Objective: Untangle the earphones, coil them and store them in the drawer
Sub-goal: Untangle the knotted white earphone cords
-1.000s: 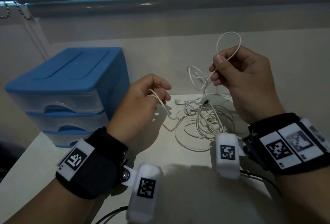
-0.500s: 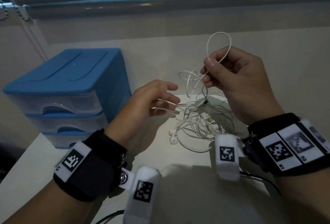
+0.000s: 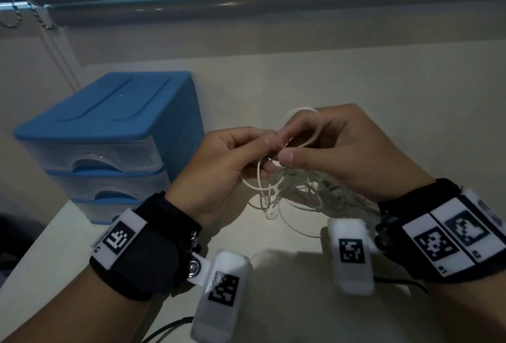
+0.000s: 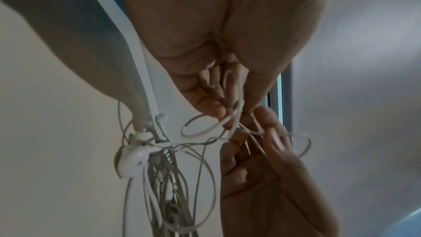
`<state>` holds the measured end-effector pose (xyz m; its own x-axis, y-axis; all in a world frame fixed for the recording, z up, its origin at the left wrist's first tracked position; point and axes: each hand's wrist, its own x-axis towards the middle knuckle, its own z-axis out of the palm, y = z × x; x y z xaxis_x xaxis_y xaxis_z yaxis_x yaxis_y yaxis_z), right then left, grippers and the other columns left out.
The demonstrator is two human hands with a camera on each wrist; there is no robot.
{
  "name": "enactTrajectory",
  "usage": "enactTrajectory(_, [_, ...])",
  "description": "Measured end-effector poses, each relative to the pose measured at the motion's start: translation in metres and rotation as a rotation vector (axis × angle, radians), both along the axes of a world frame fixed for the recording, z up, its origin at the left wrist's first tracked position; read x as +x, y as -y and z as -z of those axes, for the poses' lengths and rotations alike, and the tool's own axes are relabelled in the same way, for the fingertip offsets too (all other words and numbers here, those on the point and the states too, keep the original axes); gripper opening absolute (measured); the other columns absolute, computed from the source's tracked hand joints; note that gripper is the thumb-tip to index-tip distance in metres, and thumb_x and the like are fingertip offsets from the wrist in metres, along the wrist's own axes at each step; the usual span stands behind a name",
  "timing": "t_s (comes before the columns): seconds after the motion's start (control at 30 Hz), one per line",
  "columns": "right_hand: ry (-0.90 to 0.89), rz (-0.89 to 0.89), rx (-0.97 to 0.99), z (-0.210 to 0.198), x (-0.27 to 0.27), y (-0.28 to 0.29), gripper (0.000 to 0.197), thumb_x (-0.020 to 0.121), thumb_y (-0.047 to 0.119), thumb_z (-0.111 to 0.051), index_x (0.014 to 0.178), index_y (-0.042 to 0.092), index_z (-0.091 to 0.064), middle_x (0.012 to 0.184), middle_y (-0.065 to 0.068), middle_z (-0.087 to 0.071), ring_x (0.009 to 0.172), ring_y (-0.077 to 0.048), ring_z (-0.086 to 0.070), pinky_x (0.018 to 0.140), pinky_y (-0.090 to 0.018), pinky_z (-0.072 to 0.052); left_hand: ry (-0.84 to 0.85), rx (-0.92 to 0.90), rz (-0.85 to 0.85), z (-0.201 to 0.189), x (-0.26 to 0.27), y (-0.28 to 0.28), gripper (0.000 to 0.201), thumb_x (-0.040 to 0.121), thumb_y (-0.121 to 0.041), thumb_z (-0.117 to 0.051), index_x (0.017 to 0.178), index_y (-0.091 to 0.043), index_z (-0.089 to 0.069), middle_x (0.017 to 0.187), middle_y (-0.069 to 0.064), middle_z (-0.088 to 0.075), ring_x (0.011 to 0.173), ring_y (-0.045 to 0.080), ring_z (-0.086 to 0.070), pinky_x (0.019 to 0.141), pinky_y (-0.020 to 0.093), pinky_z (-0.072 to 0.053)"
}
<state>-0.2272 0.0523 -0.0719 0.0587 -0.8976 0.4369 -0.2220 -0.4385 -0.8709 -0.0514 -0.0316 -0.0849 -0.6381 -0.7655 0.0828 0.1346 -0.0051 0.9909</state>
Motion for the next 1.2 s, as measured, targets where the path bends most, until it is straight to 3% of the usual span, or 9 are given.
enactTrajectory(0.07, [0.008,0.038,-0.018,-0.004,-0.006,-0.001,0.023,0.084,-0.014,-0.063,0.103,-0.003,-0.070,0.094,-0.012,-0.074,0.076,-0.024,-0.069,0.072,-0.032,-0.056,-0.020,-0.027,-0.022,0.000,0.001,0.001,0.016,0.091,-0.004,-0.064,0.104,-0.002,-0.074,0.078,0.006,-0.072,0.060,0.007,-0.061,0.058,0.015,-0.052])
enactTrajectory(0.23, [0.271,0.182,-0.056,-0.007,-0.018,0.001,0.045,0.065,-0.005,-0.039,0.098,-0.001,-0.070,0.100,-0.022,-0.066,0.069,-0.027,-0.055,0.059,-0.027,-0.044,-0.056,-0.045,-0.058,-0.001,0.000,0.001,0.019,0.093,-0.002,-0.063,0.109,0.000,-0.073,0.082,0.008,-0.072,0.063,0.006,-0.060,0.062,0.014,-0.052])
enactTrajectory(0.37, [0.234,0.314,-0.041,-0.002,-0.019,0.007,0.028,0.091,0.004,-0.048,0.095,0.004,-0.075,0.097,-0.026,-0.067,0.064,-0.024,-0.054,0.056,-0.031,-0.040,-0.076,-0.075,-0.078,-0.001,0.000,0.002,0.019,0.095,-0.003,-0.062,0.110,-0.002,-0.074,0.084,0.007,-0.073,0.066,0.007,-0.061,0.064,0.015,-0.053])
enactTrajectory(0.47, [0.095,0.374,0.010,0.001,-0.016,0.009,0.014,0.093,0.010,-0.064,0.095,0.012,-0.078,0.079,-0.017,-0.068,0.060,-0.019,-0.051,0.055,-0.028,-0.040,-0.106,-0.089,-0.087,-0.001,0.000,0.003,0.019,0.095,-0.003,-0.061,0.110,-0.001,-0.073,0.084,0.006,-0.073,0.067,0.007,-0.061,0.064,0.015,-0.053])
enactTrajectory(0.57, [-0.026,0.299,0.145,0.005,-0.014,0.008,0.010,0.087,0.013,-0.075,0.096,0.014,-0.078,0.076,-0.005,-0.072,0.063,-0.020,-0.059,0.059,-0.027,-0.049,-0.126,-0.102,-0.087,0.000,0.000,0.004,0.019,0.095,-0.004,-0.061,0.111,-0.001,-0.072,0.083,0.005,-0.073,0.067,0.007,-0.062,0.064,0.016,-0.053])
enactTrajectory(0.63, [-0.100,0.230,0.207,0.006,-0.011,0.007,0.010,0.085,0.023,-0.079,0.092,0.015,-0.078,0.083,-0.021,-0.073,0.068,-0.035,-0.064,0.064,-0.044,-0.050,-0.128,-0.105,-0.080,0.000,0.000,0.004,0.019,0.095,-0.004,-0.061,0.111,-0.002,-0.072,0.082,0.005,-0.073,0.066,0.007,-0.061,0.063,0.016,-0.052])
enactTrajectory(0.7, [-0.101,0.243,0.199,0.006,-0.009,0.008,0.014,0.086,0.024,-0.078,0.087,0.011,-0.075,0.080,-0.028,-0.068,0.065,-0.029,-0.058,0.063,-0.040,-0.044,-0.114,-0.118,-0.082,0.000,0.000,0.003,0.018,0.094,-0.004,-0.063,0.109,-0.002,-0.073,0.082,0.006,-0.073,0.062,0.008,-0.058,0.058,0.016,-0.050])
enactTrajectory(0.83, [0.046,0.346,0.080,0.002,-0.012,0.009,0.013,0.090,0.021,-0.067,0.078,0.018,-0.068,0.083,-0.007,-0.063,0.068,-0.006,-0.051,0.067,-0.019,-0.039,0.012,-0.214,-0.105,0.001,0.000,0.003,0.013,0.094,-0.005,-0.065,0.100,-0.005,-0.076,0.078,0.006,-0.074,0.053,0.008,-0.045,0.050,0.015,-0.039])
enactTrajectory(1.2, [0.407,0.223,-0.060,-0.011,-0.020,0.001,0.014,0.093,0.027,-0.049,0.089,0.016,-0.057,0.099,0.006,-0.063,0.092,-0.011,-0.049,0.079,-0.037,-0.032,0.113,-0.234,-0.193,0.008,0.003,0.012,0.012,0.095,-0.011,-0.067,0.099,-0.009,-0.078,0.081,0.003,-0.073,0.052,0.003,-0.043,0.049,0.014,-0.035])
